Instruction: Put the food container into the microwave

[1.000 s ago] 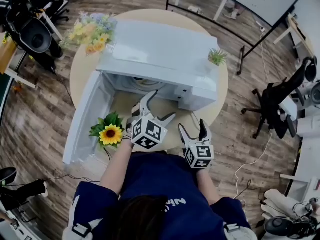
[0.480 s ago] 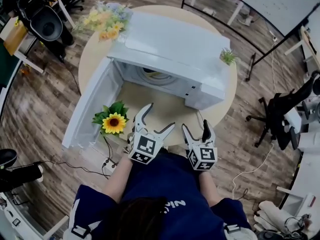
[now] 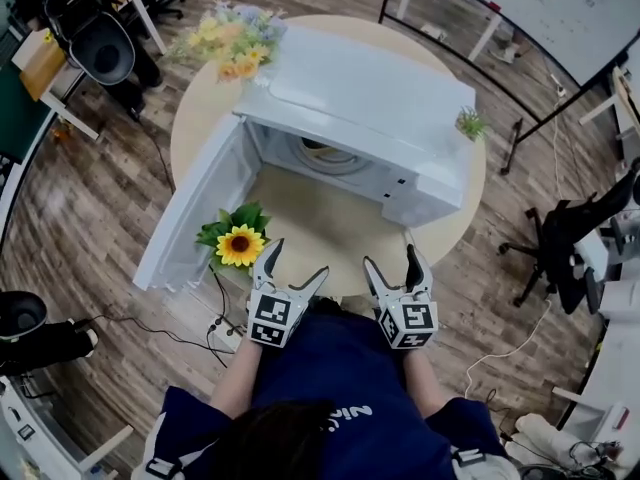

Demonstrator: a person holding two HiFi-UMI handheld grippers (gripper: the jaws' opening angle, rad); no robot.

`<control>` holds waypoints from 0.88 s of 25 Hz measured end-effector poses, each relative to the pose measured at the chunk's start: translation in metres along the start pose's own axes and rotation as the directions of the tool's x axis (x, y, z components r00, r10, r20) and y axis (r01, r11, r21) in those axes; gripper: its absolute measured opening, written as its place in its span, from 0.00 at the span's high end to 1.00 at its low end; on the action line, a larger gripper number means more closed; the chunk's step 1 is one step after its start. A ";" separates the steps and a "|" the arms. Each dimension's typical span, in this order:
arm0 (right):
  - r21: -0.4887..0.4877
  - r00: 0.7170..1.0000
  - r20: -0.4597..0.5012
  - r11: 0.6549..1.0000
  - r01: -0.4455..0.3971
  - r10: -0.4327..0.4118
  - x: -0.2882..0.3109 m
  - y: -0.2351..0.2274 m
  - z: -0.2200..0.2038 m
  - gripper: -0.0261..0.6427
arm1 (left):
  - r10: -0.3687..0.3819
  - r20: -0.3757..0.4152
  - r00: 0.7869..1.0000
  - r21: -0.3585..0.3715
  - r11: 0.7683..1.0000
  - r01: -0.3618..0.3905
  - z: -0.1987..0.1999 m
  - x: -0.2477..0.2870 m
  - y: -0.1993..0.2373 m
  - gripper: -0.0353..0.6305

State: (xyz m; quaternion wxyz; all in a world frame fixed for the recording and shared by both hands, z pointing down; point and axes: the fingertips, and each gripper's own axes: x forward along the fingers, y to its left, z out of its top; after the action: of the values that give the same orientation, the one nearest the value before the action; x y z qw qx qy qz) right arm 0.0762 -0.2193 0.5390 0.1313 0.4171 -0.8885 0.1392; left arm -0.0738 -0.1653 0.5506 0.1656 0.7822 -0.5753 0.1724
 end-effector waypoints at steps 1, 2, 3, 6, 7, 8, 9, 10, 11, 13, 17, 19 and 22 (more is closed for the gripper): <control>0.000 1.000 0.003 1.000 -0.001 0.001 0.000 0.001 0.001 0.36 | 0.010 0.013 1.000 -0.004 1.000 -0.010 0.002 -0.002 0.003 0.30; 0.001 1.000 0.007 1.000 -0.003 0.003 0.001 0.001 0.001 0.36 | 0.022 0.026 0.999 -0.001 1.000 -0.022 0.003 -0.004 0.006 0.30; 0.000 1.000 0.009 1.000 -0.009 0.009 0.002 0.002 0.002 0.36 | 0.033 0.034 0.999 0.004 0.999 -0.033 0.004 -0.005 0.008 0.30; -0.010 0.999 0.011 0.999 -0.039 0.039 0.006 0.009 0.005 0.36 | 0.030 0.032 0.999 0.021 0.999 -0.031 0.005 -0.005 0.007 0.30; -0.019 0.999 0.010 0.999 -0.049 0.049 0.007 0.011 0.005 0.36 | 0.019 0.031 0.999 0.027 0.999 -0.020 0.005 -0.005 0.004 0.30; -0.031 0.998 0.010 0.998 -0.058 0.058 0.008 0.014 0.006 0.36 | 0.005 0.035 0.999 0.032 0.999 -0.006 0.006 -0.005 0.001 0.30; -0.047 0.998 0.011 0.997 -0.067 0.068 0.009 0.017 0.007 0.36 | -0.009 0.043 0.999 0.033 0.999 0.008 0.008 -0.006 -0.003 0.30; -0.064 0.997 0.014 0.995 -0.077 0.078 0.009 0.021 0.009 0.39 | -0.020 0.055 0.998 0.030 0.999 0.018 0.011 -0.007 -0.005 0.30; -0.081 0.996 0.016 0.993 -0.088 0.089 0.009 0.024 0.011 0.43 | -0.023 0.069 0.997 0.024 0.999 0.021 0.013 -0.008 -0.006 0.32; -0.112 0.994 0.020 0.988 -0.106 0.109 0.009 0.030 0.013 0.54 | -0.007 0.098 0.995 0.012 1.000 0.005 0.018 -0.011 -0.006 0.47; -0.136 0.990 0.032 0.982 -0.128 0.134 0.007 0.036 0.016 0.75 | 0.033 0.129 0.991 -0.017 0.999 -0.031 0.020 -0.015 0.000 0.73; -0.136 0.989 0.041 0.982 -0.133 0.140 0.006 0.036 0.018 0.86 | 0.051 0.145 0.988 -0.034 0.998 -0.046 0.021 -0.018 0.002 0.80; -0.143 0.988 0.045 0.979 -0.142 0.150 0.005 0.039 0.019 0.95 | 0.076 0.161 0.984 -0.074 0.995 -0.065 0.021 -0.022 0.007 0.94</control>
State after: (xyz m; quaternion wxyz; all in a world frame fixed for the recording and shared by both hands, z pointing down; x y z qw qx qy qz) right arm 0.0409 -0.2057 0.5176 0.1245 0.3442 -0.9276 0.0745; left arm -0.0846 -0.1585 0.5225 0.1385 0.7666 -0.6200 0.0936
